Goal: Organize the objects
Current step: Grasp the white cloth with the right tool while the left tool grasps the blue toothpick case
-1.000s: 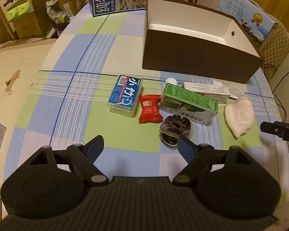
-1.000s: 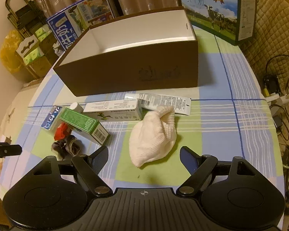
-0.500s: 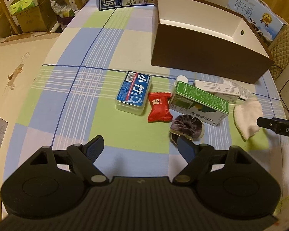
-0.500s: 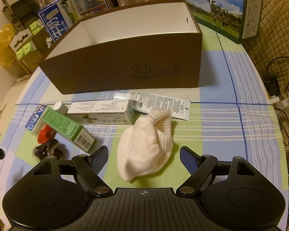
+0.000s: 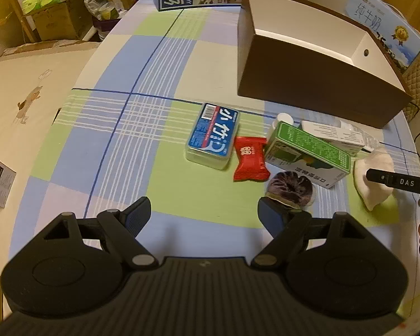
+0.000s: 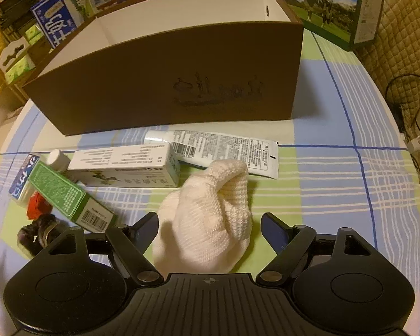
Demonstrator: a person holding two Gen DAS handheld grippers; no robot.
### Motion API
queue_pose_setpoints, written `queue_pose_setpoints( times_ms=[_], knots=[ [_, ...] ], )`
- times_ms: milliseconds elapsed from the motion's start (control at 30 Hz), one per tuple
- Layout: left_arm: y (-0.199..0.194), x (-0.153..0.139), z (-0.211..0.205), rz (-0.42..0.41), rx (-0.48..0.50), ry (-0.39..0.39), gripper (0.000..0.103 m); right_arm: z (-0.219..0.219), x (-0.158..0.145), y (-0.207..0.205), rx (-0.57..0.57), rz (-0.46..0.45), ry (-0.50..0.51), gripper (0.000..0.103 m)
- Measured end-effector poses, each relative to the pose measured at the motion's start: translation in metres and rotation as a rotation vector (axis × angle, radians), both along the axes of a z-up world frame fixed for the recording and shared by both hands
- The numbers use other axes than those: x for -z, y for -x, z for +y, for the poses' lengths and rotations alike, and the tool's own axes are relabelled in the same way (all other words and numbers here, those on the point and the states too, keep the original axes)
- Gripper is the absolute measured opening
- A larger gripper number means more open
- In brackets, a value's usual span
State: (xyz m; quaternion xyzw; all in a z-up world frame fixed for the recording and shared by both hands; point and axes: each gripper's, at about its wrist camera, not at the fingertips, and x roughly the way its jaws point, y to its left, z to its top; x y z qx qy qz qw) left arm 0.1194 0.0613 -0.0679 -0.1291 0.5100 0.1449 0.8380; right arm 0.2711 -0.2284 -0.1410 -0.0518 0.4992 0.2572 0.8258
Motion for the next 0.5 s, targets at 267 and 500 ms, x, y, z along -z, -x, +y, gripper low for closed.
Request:
queue_pose_setpoints(
  times_ms=[267, 500],
  knots=[
    [0.001, 0.003, 0.007, -0.003, -0.015, -0.005, 0.080, 0.001, 0.006, 0.003, 0.000, -0.010, -0.004, 0.051],
    [-0.001, 0.006, 0.012, -0.015, -0.014, -0.011, 0.080, -0.012, -0.011, 0.013, -0.006, -0.034, -0.080, 0.035]
  ],
)
